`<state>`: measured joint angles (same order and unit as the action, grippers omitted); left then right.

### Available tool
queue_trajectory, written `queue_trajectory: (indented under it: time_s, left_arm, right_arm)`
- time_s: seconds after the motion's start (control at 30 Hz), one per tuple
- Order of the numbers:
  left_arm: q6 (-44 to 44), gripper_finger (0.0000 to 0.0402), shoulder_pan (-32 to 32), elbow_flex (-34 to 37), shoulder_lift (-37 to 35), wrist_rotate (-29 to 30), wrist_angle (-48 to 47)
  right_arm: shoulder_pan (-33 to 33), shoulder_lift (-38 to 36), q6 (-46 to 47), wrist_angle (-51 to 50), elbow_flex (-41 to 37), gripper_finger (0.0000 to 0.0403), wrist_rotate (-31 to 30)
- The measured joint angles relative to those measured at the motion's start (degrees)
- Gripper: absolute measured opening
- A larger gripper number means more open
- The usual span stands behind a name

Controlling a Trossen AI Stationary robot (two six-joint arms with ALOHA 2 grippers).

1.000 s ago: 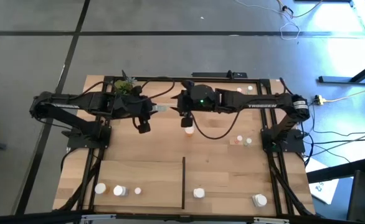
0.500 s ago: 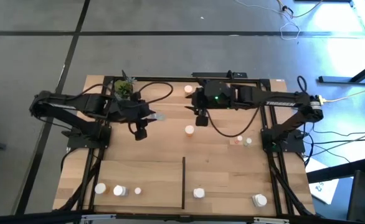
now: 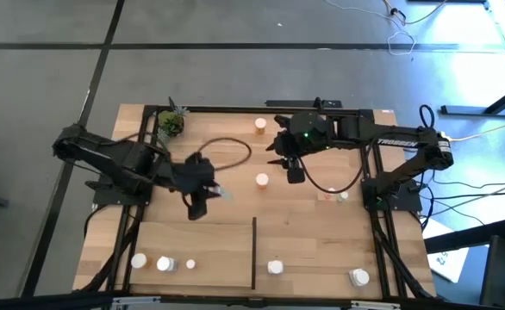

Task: Pick and place medicine bottles onto shelf by color
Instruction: Put the bottom left small blue pill bottle on the shelf

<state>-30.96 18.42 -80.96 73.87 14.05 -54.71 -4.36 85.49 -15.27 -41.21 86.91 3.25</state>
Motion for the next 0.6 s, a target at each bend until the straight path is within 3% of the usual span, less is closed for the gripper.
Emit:
queue_trajectory:
  time_s: [0.23,0.4,0.6]
  left_arm:
    - [-1.99,0.0093,3.23,-7.74,9.97,-7.44,-9.42]
    - [-1.75,0.0093,6.82,-12.93,15.52,-9.02,-13.72]
    - [-1.50,0.0093,11.26,-14.67,20.20,-9.55,-14.80]
  right_arm:
    - [-0.02,0.03,1.99,-0.62,0.00,0.0182,-0.04]
    - [-0.02,0.04,4.59,-0.28,0.00,0.0182,0.16]
    - [-0.02,0.04,1.46,-1.96,0.00,0.0182,10.14]
